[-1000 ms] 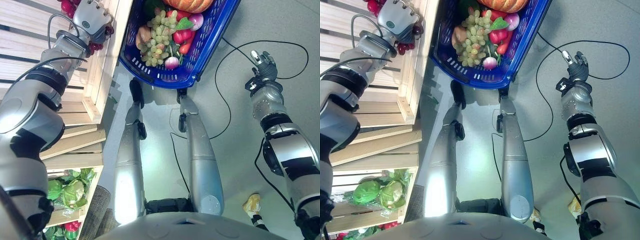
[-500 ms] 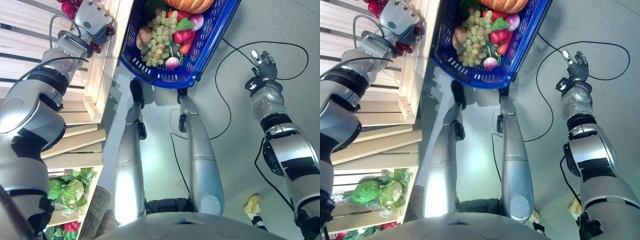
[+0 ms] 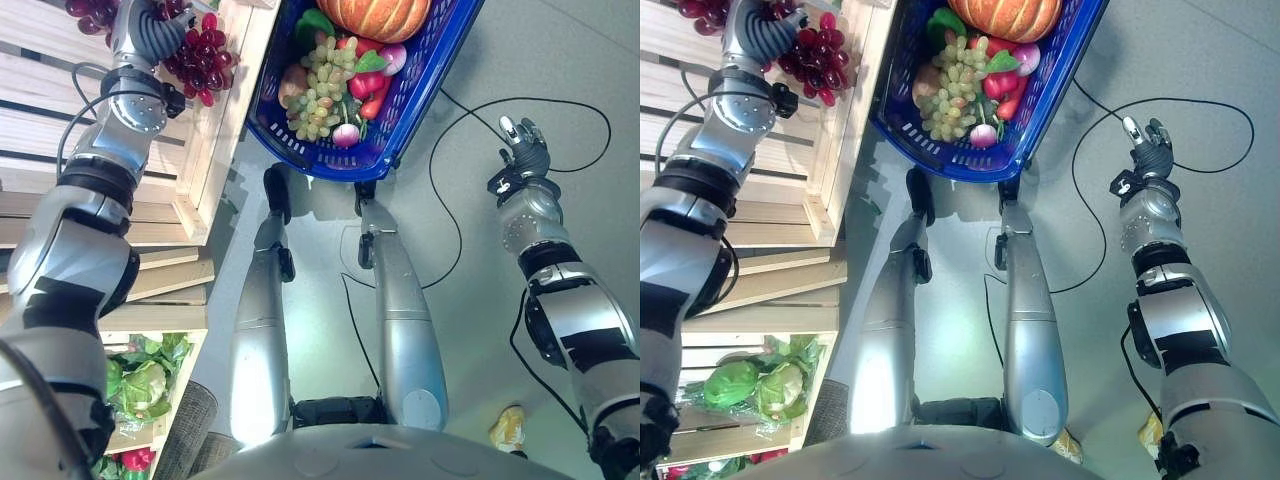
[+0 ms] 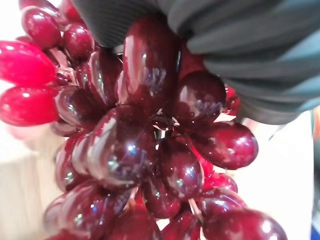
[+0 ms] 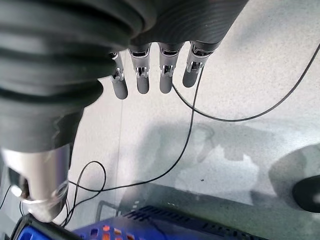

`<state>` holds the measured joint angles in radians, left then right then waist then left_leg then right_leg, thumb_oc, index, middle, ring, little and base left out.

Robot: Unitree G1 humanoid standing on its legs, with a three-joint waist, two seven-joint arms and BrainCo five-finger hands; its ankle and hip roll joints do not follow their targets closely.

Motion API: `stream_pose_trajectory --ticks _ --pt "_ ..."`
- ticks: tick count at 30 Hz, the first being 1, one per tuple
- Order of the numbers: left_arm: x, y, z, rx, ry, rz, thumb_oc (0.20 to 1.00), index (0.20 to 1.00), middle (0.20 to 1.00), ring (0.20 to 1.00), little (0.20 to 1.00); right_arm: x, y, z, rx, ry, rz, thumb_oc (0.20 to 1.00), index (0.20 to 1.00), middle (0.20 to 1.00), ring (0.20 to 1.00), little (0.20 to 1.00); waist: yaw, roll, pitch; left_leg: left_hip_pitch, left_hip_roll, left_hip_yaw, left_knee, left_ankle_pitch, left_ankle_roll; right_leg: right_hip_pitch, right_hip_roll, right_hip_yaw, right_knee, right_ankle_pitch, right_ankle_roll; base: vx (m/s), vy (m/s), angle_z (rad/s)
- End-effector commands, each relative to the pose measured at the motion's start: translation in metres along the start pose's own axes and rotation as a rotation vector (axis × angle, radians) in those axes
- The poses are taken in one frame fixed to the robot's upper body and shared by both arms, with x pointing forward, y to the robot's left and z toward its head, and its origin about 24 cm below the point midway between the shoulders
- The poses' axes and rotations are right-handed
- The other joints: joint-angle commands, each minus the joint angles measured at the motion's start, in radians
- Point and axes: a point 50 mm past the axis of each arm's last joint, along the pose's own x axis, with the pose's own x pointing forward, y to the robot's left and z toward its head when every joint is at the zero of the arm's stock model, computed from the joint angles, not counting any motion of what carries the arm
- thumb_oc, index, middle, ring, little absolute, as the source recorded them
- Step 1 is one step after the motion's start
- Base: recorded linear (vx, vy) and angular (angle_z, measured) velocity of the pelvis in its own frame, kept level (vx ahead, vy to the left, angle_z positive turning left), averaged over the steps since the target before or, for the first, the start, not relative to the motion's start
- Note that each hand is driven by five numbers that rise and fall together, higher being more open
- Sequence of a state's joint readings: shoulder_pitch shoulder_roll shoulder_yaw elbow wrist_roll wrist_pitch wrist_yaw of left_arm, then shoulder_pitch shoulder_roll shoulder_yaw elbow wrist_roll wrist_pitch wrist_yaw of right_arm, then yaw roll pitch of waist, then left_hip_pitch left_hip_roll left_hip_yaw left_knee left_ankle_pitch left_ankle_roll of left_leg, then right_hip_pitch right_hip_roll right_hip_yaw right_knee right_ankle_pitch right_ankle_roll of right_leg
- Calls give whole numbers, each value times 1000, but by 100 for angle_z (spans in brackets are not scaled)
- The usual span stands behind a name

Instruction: Pick up fruits and vegetables into the basket

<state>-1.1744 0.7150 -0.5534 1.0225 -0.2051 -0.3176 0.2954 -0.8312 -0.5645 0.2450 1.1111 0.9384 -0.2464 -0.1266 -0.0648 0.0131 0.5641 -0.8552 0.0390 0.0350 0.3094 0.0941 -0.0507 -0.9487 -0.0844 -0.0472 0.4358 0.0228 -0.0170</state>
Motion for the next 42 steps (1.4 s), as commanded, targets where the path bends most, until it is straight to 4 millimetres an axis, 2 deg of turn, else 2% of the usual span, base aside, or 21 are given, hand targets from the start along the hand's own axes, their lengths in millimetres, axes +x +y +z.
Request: stream_pose_trajectory --ticks 1,8,9,12,16,24,25,26,30,33,42 --pt "-13 23 -23 -221 44 92 200 200 200 200 200 -5 -16 -3 -17 -41 -41 1000 1000 1000 1000 1000 1 36 -44 -6 6 -38 14 -28 1 65 -14 11 -88 43 75 0 0 0" --pt "-24 13 -18 -543 -27 90 200 200 200 200 200 -10 -12 -4 -81 -85 1 1000 1000 1000 1000 1000 14 41 -44 0 2 -40 12 -27 6 72 -14 3 -82 38 70 -5 -16 1" --pt "-28 11 -16 -630 -54 93 200 200 200 200 200 -12 -7 -3 -110 -114 27 1000 1000 1000 1000 1000 17 40 -44 2 0 -42 13 -28 8 74 -15 1 -80 37 70 -15 -46 4" --pt "-33 10 -15 -725 -84 104 200 200 200 200 200 -15 4 -1 -163 -158 71 1000 1000 1000 1000 1000 20 40 -44 7 -3 -43 9 -28 10 79 -17 -3 -82 36 71 -16 -30 6" --pt "-46 5 -9 -908 -177 103 200 200 200 200 200 -28 33 6 -228 -285 190 1000 1000 1000 1000 1000 28 39 -44 22 -10 -46 1 -29 11 97 -26 -14 -89 32 71 -14 -24 2" --pt "-68 -5 7 -1083 -324 107 200 200 200 200 200 -60 81 18 -305 -477 411 1000 1000 1000 1000 1000 38 41 -44 41 -20 -49 -2 -33 19 118 -35 -24 -85 22 74 -9 -17 4" --pt "-72 -4 12 -1118 -363 103 200 200 200 200 200 -70 92 21 -310 -522 475 1000 1000 1000 1000 1000 41 43 -44 49 -21 -48 -5 -33 20 127 -39 -27 -85 18 75 0 0 0" --pt "-72 -4 12 -1118 -363 103 200 200 200 200 200 -70 92 21 -310 -522 475 1000 1000 1000 1000 1000 41 43 -44 49 -21 -48 -5 -33 20 127 -39 -27 -85 18 75 0 0 0" --pt "-79 -6 35 -1211 -488 50 200 200 200 200 200 -97 126 35 -381 -661 637 1000 1000 1000 1000 1000 47 44 -44 62 -27 -49 -7 -32 22 144 -46 -34 -88 11 75 0 0 1" --pt "-83 -8 52 -1239 -556 -8 200 200 200 200 200 -109 140 42 -412 -726 705 1000 1000 1000 1000 1000 52 46 -44 65 -30 -49 -6 -29 23 149 -50 -36 -86 8 75 9 -6 5" --pt "-92 -15 96 -1323 -715 -180 200 200 200 200 200 -126 171 57 -461 -794 847 1000 1000 1000 1000 1000 67 48 -44 69 -37 -53 -4 -25 26 156 -53 -41 -85 10 72 10 -25 3"
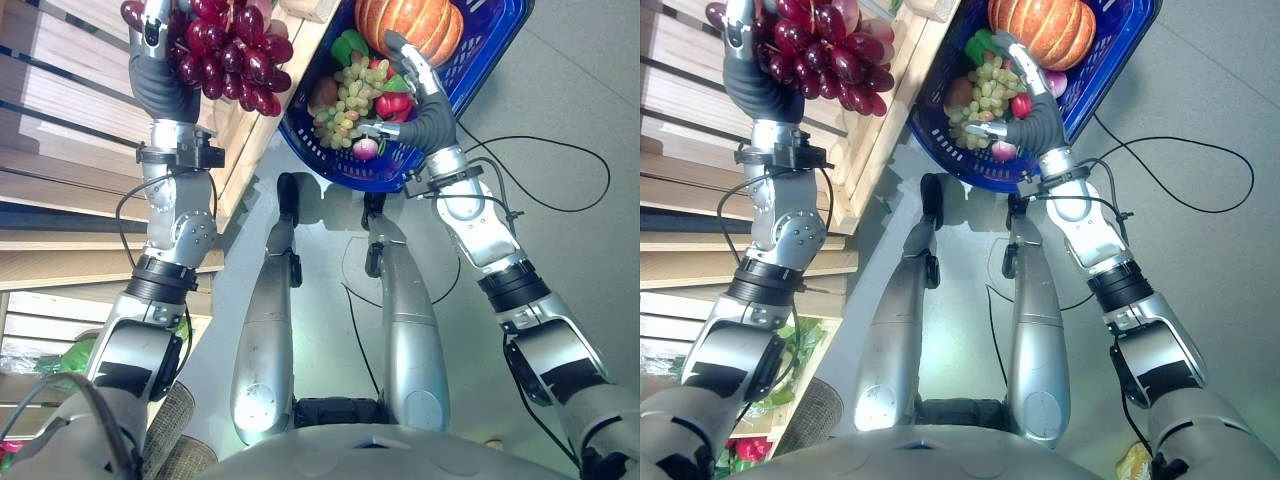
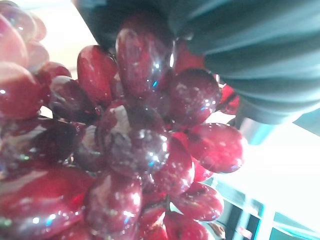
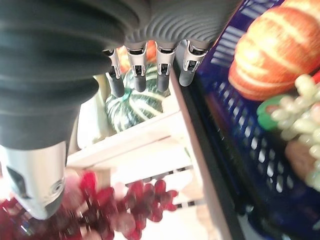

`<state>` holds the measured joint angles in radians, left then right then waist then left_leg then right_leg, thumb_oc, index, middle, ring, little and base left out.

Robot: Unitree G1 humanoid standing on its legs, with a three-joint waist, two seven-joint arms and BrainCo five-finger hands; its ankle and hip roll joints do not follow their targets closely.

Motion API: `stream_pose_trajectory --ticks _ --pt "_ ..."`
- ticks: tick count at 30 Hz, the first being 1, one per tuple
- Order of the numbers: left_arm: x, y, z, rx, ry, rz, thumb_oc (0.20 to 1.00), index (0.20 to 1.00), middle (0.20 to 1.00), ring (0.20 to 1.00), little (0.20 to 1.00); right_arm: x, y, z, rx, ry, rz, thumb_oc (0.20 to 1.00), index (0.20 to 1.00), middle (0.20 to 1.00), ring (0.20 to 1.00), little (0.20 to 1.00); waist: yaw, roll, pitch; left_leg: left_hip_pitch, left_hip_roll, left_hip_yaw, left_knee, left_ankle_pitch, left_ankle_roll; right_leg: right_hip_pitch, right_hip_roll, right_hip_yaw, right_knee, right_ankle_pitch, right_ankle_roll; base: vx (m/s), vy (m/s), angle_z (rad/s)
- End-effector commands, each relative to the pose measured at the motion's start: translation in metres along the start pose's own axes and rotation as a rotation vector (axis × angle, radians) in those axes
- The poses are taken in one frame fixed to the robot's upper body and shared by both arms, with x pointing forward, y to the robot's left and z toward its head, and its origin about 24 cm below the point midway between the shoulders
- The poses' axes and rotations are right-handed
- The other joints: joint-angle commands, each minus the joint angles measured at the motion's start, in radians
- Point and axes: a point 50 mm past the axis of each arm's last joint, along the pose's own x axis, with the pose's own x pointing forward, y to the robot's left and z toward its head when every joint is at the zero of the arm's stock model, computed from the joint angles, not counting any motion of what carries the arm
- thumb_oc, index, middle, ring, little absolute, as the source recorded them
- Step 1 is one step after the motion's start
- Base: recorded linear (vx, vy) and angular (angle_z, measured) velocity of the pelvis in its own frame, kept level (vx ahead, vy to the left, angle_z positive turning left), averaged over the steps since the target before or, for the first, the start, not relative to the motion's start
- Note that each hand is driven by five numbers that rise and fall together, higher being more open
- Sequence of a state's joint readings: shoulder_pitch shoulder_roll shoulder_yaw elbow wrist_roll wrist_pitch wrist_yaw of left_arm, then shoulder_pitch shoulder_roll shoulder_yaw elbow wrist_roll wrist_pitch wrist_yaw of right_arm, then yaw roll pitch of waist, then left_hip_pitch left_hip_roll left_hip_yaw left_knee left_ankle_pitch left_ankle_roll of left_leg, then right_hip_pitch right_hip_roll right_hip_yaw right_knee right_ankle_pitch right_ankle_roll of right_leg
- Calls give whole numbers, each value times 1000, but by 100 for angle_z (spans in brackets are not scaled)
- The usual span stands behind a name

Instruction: Pick up fruits and vegetables into the basket

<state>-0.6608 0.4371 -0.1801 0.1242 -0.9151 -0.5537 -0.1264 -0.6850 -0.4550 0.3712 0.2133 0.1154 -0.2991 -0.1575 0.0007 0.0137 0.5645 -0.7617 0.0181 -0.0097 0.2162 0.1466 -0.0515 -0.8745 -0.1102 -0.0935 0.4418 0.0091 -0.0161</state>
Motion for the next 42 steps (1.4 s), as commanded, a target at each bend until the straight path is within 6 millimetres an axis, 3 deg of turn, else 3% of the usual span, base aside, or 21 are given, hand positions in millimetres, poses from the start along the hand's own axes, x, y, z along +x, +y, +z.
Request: stream_pose_trajectory --ticks 1,14,24,34,35,36,42 --pt "11 -23 20 -76 -140 -118 200 200 200 200 200 3 10 22 -4 -103 73 1000 1000 1000 1000 1000 3 47 -45 -23 -17 -8 88 -77 28 84 -28 4 -92 24 71 8 -21 3" --pt "20 -76 16 -201 -88 -376 200 200 200 200 200 25 34 47 21 -170 141 1000 1000 1000 1000 1000 22 59 -45 -13 -32 -13 89 -71 33 98 -39 -8 -101 35 68 5 -9 2" --pt "19 -102 4 -324 7 -492 200 200 200 200 200 40 45 68 57 -219 139 1000 1000 1000 1000 1000 29 61 -45 -15 -36 -13 96 -69 39 95 -38 -12 -94 42 67 3 -4 1" --pt "14 -120 -4 -411 52 -580 200 200 200 200 200 45 55 74 103 -217 173 1000 1000 1000 1000 1000 30 56 -45 -9 -39 -14 92 -64 43 101 -37 -15 -102 52 68 0 0 0" --pt "14 -121 -5 -411 53 -589 200 200 200 200 200 45 57 74 103 -218 184 658 658 658 658 658 30 55 -45 -9 -38 -13 92 -64 43 101 -38 -16 -102 53 68 0 0 0" --pt "13 -123 -5 -416 55 -597 200 200 200 200 200 44 58 75 111 -225 190 200 200 200 200 200 30 56 -45 -9 -39 -13 91 -63 44 101 -37 -16 -102 54 68 0 0 0" --pt "14 -126 -7 -419 66 -591 200 200 200 200 200 45 60 76 138 -221 199 200 200 200 200 200 29 55 -45 -7 -39 -14 93 -63 44 102 -38 -16 -102 57 70 0 0 0"
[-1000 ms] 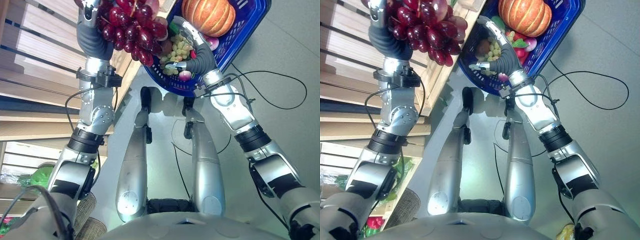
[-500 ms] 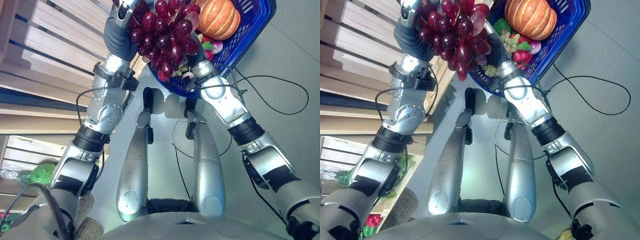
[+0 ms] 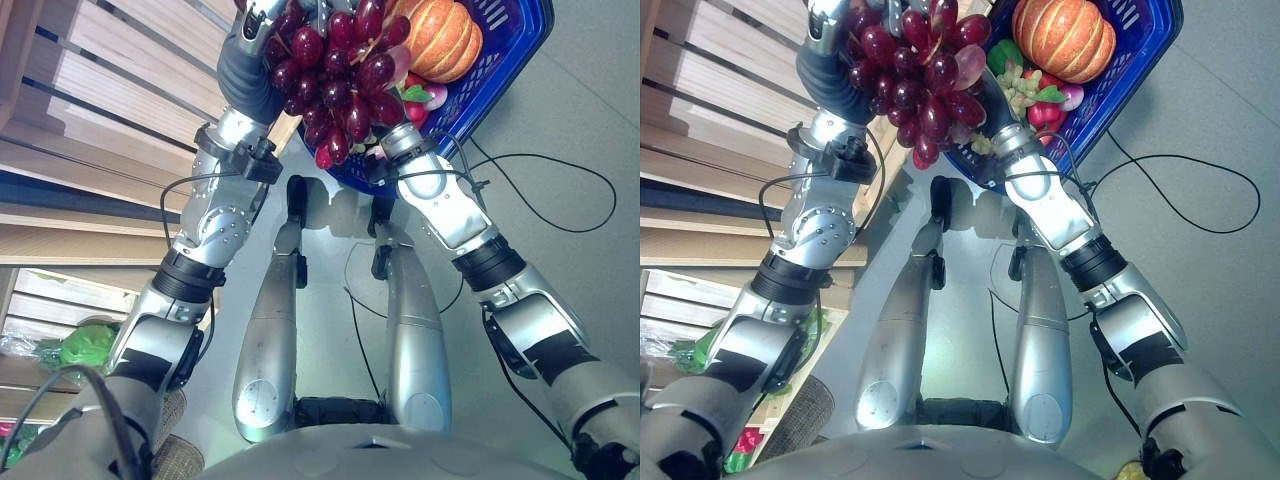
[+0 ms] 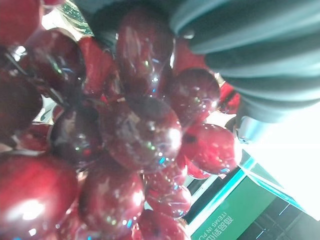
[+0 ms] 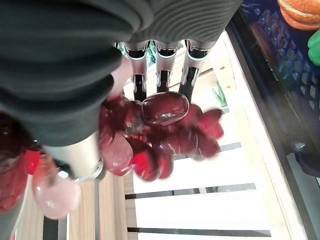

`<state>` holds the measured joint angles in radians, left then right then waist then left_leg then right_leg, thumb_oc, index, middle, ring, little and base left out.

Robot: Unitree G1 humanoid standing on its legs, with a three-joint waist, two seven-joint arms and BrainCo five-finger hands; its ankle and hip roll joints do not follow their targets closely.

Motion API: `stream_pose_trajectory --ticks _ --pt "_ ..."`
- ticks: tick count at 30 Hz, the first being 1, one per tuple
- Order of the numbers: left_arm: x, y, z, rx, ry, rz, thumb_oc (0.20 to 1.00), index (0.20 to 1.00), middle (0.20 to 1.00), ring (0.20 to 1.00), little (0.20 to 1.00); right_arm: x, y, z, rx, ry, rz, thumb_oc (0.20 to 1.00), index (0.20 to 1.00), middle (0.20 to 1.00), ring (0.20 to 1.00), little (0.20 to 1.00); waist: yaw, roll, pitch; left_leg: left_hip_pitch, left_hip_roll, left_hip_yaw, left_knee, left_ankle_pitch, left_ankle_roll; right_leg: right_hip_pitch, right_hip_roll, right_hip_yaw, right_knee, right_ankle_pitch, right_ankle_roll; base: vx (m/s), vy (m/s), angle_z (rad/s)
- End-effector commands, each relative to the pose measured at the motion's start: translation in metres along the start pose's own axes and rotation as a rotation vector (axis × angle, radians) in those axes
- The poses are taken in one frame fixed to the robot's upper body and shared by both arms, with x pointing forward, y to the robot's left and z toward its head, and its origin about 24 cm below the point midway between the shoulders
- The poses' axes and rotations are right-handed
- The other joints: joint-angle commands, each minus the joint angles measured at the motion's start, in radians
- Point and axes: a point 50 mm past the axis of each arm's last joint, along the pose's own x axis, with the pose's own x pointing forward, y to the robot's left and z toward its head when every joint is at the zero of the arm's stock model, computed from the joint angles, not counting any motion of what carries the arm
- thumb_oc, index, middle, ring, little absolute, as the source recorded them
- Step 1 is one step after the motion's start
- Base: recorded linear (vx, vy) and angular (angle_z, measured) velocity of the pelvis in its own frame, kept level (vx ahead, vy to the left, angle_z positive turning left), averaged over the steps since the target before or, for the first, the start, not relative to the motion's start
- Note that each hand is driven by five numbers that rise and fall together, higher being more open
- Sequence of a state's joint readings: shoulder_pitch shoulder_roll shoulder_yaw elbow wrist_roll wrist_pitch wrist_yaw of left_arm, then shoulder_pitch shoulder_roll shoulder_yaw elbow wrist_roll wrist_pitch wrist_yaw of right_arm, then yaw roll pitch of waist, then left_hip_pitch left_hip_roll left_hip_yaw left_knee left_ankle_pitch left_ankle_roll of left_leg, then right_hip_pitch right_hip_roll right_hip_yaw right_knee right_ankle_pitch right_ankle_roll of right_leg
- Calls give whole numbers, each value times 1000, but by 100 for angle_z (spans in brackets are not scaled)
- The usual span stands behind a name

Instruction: Pick up fruits and vegetables into the basket

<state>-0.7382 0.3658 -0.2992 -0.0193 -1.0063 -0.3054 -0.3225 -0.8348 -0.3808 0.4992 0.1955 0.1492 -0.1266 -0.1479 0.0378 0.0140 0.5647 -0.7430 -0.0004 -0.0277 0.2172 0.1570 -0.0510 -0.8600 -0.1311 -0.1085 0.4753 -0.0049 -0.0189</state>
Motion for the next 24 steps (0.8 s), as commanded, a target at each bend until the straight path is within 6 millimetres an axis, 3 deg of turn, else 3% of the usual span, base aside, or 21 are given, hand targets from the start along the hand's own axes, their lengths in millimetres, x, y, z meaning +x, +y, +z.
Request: stream_pose_trajectory --ticks 1,8,9,10,13,20,24 --pt "19 -51 -1 -112 -73 -231 200 200 200 200 200 15 20 51 89 -233 73 200 200 200 200 200 -8 54 -45 -25 -21 5 92 -74 44 88 -17 -1 -136 71 72 0 0 0" --pt "15 -45 0 -26 -76 -132 200 200 200 200 200 12 20 50 133 -236 70 200 200 200 200 200 -7 54 -45 -27 -22 4 89 -71 44 88 -16 -2 -141 74 74 0 0 0" --pt "14 -42 0 7 -68 -88 470 470 470 470 470 12 19 50 149 -236 70 200 200 200 200 200 -7 54 -45 -29 -23 3 88 -68 45 87 -16 -2 -143 76 74 0 0 0" --pt "13 -41 0 83 -67 -55 1000 1000 1000 1000 1000 11 20 50 165 -237 71 200 200 200 200 200 -6 55 -45 -30 -24 3 88 -68 45 85 -16 -2 -143 76 75 0 0 0" --pt "11 -35 1 152 -63 5 1000 1000 1000 1000 1000 9 18 49 199 -234 68 200 200 200 200 200 -4 57 -45 -32 -24 2 89 -66 45 84 -17 -4 -141 75 76 0 0 0" --pt "2 -13 26 688 -223 324 1000 1000 1000 1000 1000 5 8 46 232 -245 16 200 200 200 200 200 8 57 -45 -36 -27 -8 92 -65 45 81 -16 -8 -135 69 74 1 -5 0" --pt "-5 2 37 778 -285 500 1000 1000 1000 1000 1000 4 1 43 259 -251 -34 200 200 200 200 200 16 52 -45 -36 -27 -16 92 -65 42 84 -17 -13 -133 64 76 1 -26 2"
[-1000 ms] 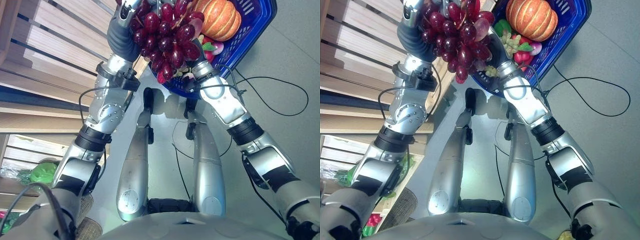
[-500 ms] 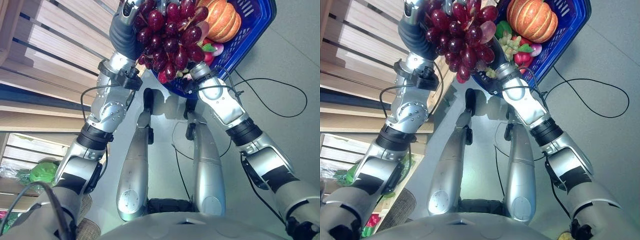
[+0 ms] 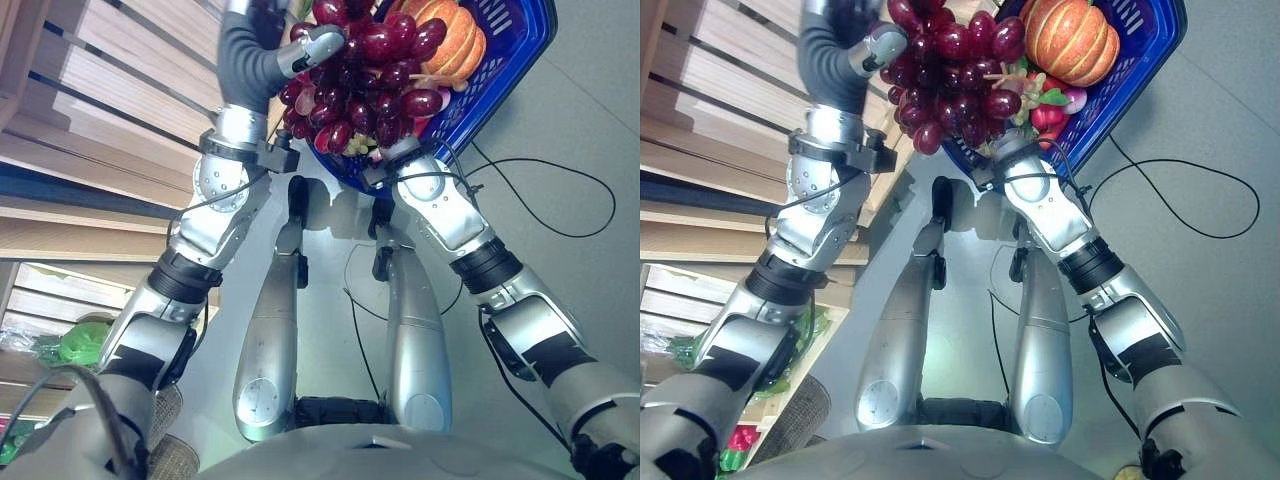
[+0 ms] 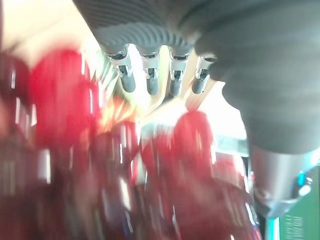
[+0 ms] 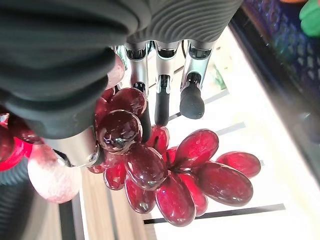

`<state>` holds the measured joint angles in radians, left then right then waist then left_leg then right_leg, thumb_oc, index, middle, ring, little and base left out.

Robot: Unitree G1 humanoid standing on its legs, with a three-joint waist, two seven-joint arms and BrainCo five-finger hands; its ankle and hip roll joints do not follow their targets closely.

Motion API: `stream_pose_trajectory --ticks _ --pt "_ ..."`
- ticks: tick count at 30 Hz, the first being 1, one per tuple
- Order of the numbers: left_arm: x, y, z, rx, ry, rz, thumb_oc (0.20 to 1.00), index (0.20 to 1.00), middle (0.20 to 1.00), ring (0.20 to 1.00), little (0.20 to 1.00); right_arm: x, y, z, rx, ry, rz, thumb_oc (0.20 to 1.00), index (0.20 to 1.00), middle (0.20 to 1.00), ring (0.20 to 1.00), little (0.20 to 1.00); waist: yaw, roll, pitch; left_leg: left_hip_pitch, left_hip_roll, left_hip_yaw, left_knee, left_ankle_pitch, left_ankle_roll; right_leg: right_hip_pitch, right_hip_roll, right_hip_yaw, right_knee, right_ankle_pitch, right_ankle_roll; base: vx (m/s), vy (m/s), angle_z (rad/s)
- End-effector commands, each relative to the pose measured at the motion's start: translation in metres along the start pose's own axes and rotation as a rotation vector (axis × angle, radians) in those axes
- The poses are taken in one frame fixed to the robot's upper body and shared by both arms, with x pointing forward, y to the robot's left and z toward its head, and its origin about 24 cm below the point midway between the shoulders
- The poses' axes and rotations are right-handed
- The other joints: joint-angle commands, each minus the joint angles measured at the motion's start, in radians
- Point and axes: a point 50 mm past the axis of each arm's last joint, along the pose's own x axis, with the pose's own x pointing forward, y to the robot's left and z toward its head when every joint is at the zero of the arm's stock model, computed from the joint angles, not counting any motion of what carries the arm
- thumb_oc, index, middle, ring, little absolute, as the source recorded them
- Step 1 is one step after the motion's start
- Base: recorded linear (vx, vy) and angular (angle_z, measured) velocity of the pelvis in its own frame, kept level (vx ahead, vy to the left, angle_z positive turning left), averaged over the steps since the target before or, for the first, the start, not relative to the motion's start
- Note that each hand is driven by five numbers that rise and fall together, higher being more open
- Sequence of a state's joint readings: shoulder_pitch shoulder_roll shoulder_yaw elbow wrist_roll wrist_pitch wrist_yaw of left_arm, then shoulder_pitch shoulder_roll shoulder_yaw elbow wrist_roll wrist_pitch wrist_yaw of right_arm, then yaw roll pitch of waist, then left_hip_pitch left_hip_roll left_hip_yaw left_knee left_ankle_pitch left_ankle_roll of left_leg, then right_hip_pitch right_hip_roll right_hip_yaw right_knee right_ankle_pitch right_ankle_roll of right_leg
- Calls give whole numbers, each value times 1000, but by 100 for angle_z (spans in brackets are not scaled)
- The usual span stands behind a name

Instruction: Pick up fruits and vegetables into the basket

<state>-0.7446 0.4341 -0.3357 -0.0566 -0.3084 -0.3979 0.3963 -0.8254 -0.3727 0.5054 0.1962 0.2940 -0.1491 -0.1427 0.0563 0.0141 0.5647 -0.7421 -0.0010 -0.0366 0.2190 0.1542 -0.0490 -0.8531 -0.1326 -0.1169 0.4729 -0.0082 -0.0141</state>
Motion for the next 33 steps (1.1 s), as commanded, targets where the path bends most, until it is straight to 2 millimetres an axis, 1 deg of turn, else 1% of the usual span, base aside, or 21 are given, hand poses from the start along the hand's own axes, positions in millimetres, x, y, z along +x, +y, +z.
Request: stream_pose_trajectory --ticks 1,5,9,10,11,14,15,16,18,22,23,24,26,27,31,32,33 --pt "0 19 13 99 -149 231 1000 1000 1000 1000 1000 4 2 44 119 -264 -34 200 200 200 200 200 -1 50 -45 -39 -26 -9 93 -64 39 75 -15 -6 -128 66 72 -3 -36 2" --pt "-5 33 6 240 -160 363 1000 1000 1000 1000 1000 3 -7 44 166 -273 -105 200 200 200 200 200 0 46 -45 -41 -24 -10 97 -66 32 72 -10 -6 -120 61 72 0 0 0" --pt "-7 42 -5 319 -112 426 1000 1000 1000 1000 1000 1 -16 42 214 -274 -178 200 200 200 200 200 -3 44 -45 -42 -20 -5 101 -68 29 71 -8 -7 -112 57 73 2 10 0" --pt "-8 49 -12 382 -85 449 1000 1000 1000 1000 1000 0 -23 39 229 -267 -221 200 200 200 200 200 -7 43 -45 -40 -15 1 101 -69 26 71 -7 -8 -109 55 74 8 40 -1" --pt "-9 51 -14 393 -79 457 1000 1000 1000 1000 1000 -1 -24 38 229 -266 -229 200 200 200 200 200 -8 43 -45 -41 -15 2 102 -69 26 70 -6 -7 -108 55 75 8 49 -2" --pt "-16 64 -28 470 -6 503 1000 1000 1000 1000 1000 -5 -36 32 222 -242 -303 200 200 200 200 200 -17 41 -45 -42 -7 10 103 -68 21 68 -4 -3 -104 55 76 5 60 -4" --pt "-20 70 -35 498 26 522 1000 1000 1000 1000 1000 -7 -44 27 217 -218 -345 200 200 200 200 200 -22 41 -45 -43 -4 14 105 -69 20 64 -3 -1 -101 55 76 6 61 -3" --pt "-21 71 -37 507 33 527 1000 1000 1000 1000 1000 -8 -46 25 217 -213 -350 200 200 200 200 200 -22 41 -45 -44 -3 15 105 -69 20 63 -3 -1 -100 54 76 5 55 -2" --pt "-26 80 -49 552 99 543 1000 1000 1000 1000 1000 -10 -58 15 200 -170 -414 200 200 200 200 200 -27 42 -45 -47 2 20 109 -72 17 58 -5 1 -96 53 77 1 43 -3" --pt "-31 90 -63 598 176 547 1000 1000 1000 1000 1000 -11 -78 -3 158 -78 -504 200 200 200 200 200 -31 43 -45 -49 8 25 110 -71 12 55 -6 0 -93 54 80 0 14 -2" --pt "-31 91 -64 597 180 547 1000 1000 1000 1000 1000 -11 -79 -4 152 -71 -508 200 200 200 200 200 -31 43 -45 -50 8 25 111 -71 12 54 -7 -1 -93 54 80 0 0 0" --pt "-32 95 -70 624 211 540 1000 1000 1000 1000 1000 -10 -88 -13 129 -9 -536 200 200 200 200 200 -30 44 -45 -53 10 26 115 -74 9 50 -8 -3 -88 51 80 0 0 0" --pt "-30 96 -74 624 236 537 1000 1000 1000 1000 1000 -10 -95 -20 113 28 -556 200 200 200 200 200 -30 47 -45 -56 11 27 116 -73 9 46 -8 -2 -86 53 79 0 14 -2" --pt "-31 97 -79 648 265 528 1000 1000 1000 1000 1000 -8 -103 -28 107 87 -586 200 200 200 200 200 -28 50 -45 -59 11 28 116 -73 8 41 -9 -3 -84 53 79 0 0 0" --pt "-30 100 -88 686 318 478 1000 1000 1000 1000 1000 -7 -117 -44 60 217 -637 200 200 200 200 200 -20 56 -45 -65 13 29 116 -71 5 36 -12 -10 -84 54 79 0 0 0" --pt "-31 101 -92 702 346 460 1000 1000 1000 1000 1000 -8 -126 -53 54 297 -652 200 200 200 200 200 -16 59 -45 -68 13 28 116 -69 4 34 -13 -13 -83 55 78 0 0 0" --pt "-31 102 -93 706 353 452 1000 1000 1000 1000 1000 -9 -129 -54 38 319 -650 200 200 200 200 200 -15 60 -45 -68 13 27 116 -69 5 34 -13 -14 -83 55 78 0 0 0"
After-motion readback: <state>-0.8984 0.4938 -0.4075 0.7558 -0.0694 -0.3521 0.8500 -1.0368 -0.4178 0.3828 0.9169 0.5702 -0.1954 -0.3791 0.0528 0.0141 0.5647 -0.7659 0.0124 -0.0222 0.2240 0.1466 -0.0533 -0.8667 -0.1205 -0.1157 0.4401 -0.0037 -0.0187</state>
